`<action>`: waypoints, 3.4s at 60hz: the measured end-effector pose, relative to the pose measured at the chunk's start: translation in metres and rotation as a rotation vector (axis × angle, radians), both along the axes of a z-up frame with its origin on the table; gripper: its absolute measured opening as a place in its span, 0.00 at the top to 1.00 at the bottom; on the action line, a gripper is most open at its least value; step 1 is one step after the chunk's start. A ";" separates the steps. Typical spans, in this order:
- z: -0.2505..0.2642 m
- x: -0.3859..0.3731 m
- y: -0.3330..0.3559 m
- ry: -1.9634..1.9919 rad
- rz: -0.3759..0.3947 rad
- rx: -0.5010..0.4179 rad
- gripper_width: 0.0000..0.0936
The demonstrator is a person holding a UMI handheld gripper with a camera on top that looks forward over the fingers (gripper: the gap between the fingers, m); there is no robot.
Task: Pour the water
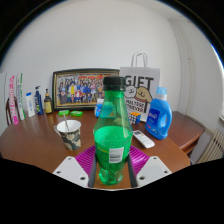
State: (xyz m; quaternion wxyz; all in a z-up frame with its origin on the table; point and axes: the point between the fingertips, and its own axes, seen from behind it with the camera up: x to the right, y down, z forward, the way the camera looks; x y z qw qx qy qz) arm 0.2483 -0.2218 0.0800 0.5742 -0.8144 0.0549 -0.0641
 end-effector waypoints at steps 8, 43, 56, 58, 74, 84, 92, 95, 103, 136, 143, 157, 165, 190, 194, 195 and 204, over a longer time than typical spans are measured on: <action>0.000 0.003 0.001 -0.027 -0.010 0.010 0.60; 0.109 0.040 0.077 -0.893 0.083 -0.125 0.63; 0.111 0.034 0.123 -1.489 0.223 -0.264 0.63; 0.108 0.033 0.128 -1.557 0.243 -0.284 0.63; 0.104 0.012 0.156 -2.011 0.329 -0.353 0.63; 0.100 0.001 0.162 -2.087 0.380 -0.351 0.63; 0.099 0.004 0.161 -2.038 0.384 -0.354 0.63; 0.101 0.006 0.159 -1.987 0.380 -0.350 0.63; 0.109 0.008 0.151 -1.699 0.356 -0.300 0.63; 0.105 -0.017 0.155 -0.197 0.268 0.036 0.63; 0.066 0.000 0.170 -0.096 0.264 0.018 0.63; 0.003 0.015 0.165 -0.005 0.242 -0.015 0.61; 0.005 0.019 0.166 0.017 0.229 0.036 0.59; 0.011 0.022 0.124 0.016 0.125 -0.108 0.09; 0.018 0.020 0.100 0.022 0.076 -0.151 0.08; 0.020 0.018 0.093 0.026 0.064 -0.161 0.09; 0.047 -0.009 0.020 0.058 -0.017 -0.249 0.09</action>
